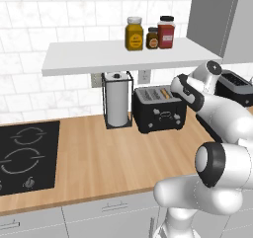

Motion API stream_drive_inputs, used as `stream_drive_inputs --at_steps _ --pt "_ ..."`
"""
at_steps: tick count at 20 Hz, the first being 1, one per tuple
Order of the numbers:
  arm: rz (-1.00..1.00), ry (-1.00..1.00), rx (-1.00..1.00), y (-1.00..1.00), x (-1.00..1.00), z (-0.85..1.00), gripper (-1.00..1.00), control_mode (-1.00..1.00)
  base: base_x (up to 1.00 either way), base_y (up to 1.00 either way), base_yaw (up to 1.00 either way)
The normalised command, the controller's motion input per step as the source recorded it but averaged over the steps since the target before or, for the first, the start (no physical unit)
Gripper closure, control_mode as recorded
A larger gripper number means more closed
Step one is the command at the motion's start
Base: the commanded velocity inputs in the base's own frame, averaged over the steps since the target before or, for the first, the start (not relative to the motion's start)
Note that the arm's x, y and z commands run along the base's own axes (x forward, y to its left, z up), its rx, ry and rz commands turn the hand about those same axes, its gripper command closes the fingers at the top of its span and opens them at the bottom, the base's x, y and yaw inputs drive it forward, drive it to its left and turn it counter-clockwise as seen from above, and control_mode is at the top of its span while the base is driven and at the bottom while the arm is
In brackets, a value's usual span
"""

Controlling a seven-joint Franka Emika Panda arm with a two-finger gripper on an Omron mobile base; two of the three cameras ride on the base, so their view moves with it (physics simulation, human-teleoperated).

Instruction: Start the toaster. Once the lever pops up, take the bread to the plate on the dining counter.

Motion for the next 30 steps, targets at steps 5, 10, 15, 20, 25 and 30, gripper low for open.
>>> stream_drive_inputs --at_steps 5,10,15,20,25,30 --pt "0.0 0.0 0.0 0.0 0.0 0.0 -1.0 -1.0 0.0 0.0 0.0" --pt "0.0 0.0 0.0 0.0 0.0 0.0 -1.0 -1.0 0.0 0.0 0.0" --pt "0.0 0.0 0.0 0.0 0.0 0.0 -1.0 -1.0 0.0 0.0 0.0" --pt "0.0 0.0 0.0 0.0 0.0 0.0 -1.0 -1.0 0.0 0.0 0.0" --pt "0.0 0.0 0.0 0.0 0.0 0.0 -1.0 -1.0 0.0 0.0 0.0" --pt "0.0 0.0 0.0 0.0 0.0 0.0 -1.0 -1.0 0.0 0.0 0.0"
